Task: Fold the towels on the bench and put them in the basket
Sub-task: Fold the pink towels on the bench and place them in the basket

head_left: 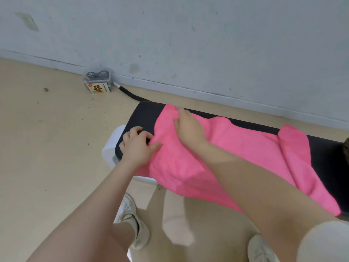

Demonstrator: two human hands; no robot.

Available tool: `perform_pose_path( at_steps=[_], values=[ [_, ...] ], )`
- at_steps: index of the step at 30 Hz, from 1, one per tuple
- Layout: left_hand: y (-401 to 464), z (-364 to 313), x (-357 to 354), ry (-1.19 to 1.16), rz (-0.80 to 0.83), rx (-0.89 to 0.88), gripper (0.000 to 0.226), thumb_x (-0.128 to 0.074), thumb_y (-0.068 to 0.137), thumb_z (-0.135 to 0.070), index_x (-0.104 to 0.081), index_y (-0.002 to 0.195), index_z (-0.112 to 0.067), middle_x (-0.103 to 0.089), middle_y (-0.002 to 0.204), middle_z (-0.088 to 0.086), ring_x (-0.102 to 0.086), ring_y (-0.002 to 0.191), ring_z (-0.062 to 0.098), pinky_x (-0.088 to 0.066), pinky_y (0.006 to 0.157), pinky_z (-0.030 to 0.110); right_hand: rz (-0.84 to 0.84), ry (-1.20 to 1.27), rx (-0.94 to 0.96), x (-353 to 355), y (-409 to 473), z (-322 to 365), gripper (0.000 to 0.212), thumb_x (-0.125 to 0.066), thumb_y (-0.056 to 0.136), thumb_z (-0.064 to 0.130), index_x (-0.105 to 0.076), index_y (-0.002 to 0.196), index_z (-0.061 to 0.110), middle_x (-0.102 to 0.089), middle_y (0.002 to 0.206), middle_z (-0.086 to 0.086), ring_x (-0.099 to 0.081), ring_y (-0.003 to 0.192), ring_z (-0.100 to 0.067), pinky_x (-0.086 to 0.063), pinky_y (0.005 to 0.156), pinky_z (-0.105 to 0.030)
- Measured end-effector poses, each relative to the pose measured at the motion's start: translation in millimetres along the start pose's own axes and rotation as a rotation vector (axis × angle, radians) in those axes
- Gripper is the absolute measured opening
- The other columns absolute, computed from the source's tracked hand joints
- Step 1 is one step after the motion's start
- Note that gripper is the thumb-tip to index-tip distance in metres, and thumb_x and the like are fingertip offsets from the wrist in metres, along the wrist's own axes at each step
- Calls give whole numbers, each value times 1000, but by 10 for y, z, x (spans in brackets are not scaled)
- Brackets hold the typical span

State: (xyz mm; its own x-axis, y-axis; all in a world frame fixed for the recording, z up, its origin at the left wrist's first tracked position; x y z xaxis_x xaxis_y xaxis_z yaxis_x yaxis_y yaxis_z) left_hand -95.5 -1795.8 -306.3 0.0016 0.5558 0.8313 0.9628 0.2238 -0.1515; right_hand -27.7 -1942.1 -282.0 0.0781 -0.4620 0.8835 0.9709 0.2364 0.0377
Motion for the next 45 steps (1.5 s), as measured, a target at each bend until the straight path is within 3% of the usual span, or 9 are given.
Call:
perform_pose_path(
  at_steps=[3,6,12,20,25,29,32,37,45],
  values=[
    [69,-8,11,-416,130,-57,28,-59,77,-51,-62,79,-24,-63,108,-10,-54,108,18,-36,100,43,53,-36,-250,-100,296,-42,57,-38,95,20,-16,146,9,-60,115,-14,-57,104,-32,-37,71,-36],
    [41,-77,58,-750,232,-86,16,-56,90,-28,-58,81,-14,-60,75,-5,-54,69,11,-44,70,28,102,-73,-293,-175,441,-117,43,-43,92,22,-37,132,8,-58,120,-15,-56,109,-34,-40,75,-36],
    [24,-11,92,-1156,500,-63,14,-53,92,-18,-58,80,-22,-57,72,-7,-52,61,5,-43,55,17,14,-50,-194,-152,541,-116,18,-42,88,13,-52,103,11,-63,103,-13,-57,90,-30,-41,70,-33],
    [170,355,317,-652,138,-102,19,-52,92,-12,-51,92,-31,-52,76,-5,-47,65,11,-38,55,22,-233,555,-302,-87,774,49,24,-37,92,10,-38,74,26,-61,66,5,-63,81,-25,-50,86,-43],
    [262,482,389,-314,-119,-118,24,-46,94,-5,-67,88,-14,-47,88,-2,-46,82,19,-28,62,18,-130,599,-117,-199,788,251,14,-38,97,8,-50,99,15,-63,94,-4,-59,88,-15,-44,78,-27],
    [187,575,414,-108,-176,18,26,-42,95,-13,-65,107,-13,-46,125,8,-51,102,30,-41,80,34,189,486,10,-326,585,258,53,-34,96,-1,-28,145,18,-49,136,-7,-44,128,-12,-34,84,0],
    [100,364,399,143,-219,-37,28,-44,90,-12,-60,112,-9,-24,150,12,-29,131,34,-30,100,42,105,389,-14,-191,312,72,55,-40,94,0,-29,146,18,-47,142,-9,-42,133,-17,-27,96,-8],
    [-112,-491,-90,88,-57,-462,39,-40,94,-18,-48,131,-8,-27,152,8,-21,140,26,-20,113,38,-156,134,-78,348,-390,-634,38,-40,84,13,-61,114,1,-62,120,-15,-53,116,-29,-32,96,-24],
    [-643,-1754,-1138,231,269,-751,50,-36,97,-24,-29,143,-8,1,159,6,-9,145,22,-11,118,35,-265,-7,-631,1200,-1647,-2161,26,-48,83,9,-56,108,13,-53,112,-10,-51,103,-31,-43,87,-41]
  ],
)
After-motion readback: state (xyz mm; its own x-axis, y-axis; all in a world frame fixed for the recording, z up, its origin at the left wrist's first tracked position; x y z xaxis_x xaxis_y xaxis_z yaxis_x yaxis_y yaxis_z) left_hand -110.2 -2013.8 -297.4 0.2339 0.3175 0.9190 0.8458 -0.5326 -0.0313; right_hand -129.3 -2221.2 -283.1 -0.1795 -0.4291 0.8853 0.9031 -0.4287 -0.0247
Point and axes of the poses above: each hand's wrist, its own y-axis towards the middle knuckle, its own x-axis out of the back of the hand, z = x × y, the point moved 5 cm from there along y, towards the middle knuckle
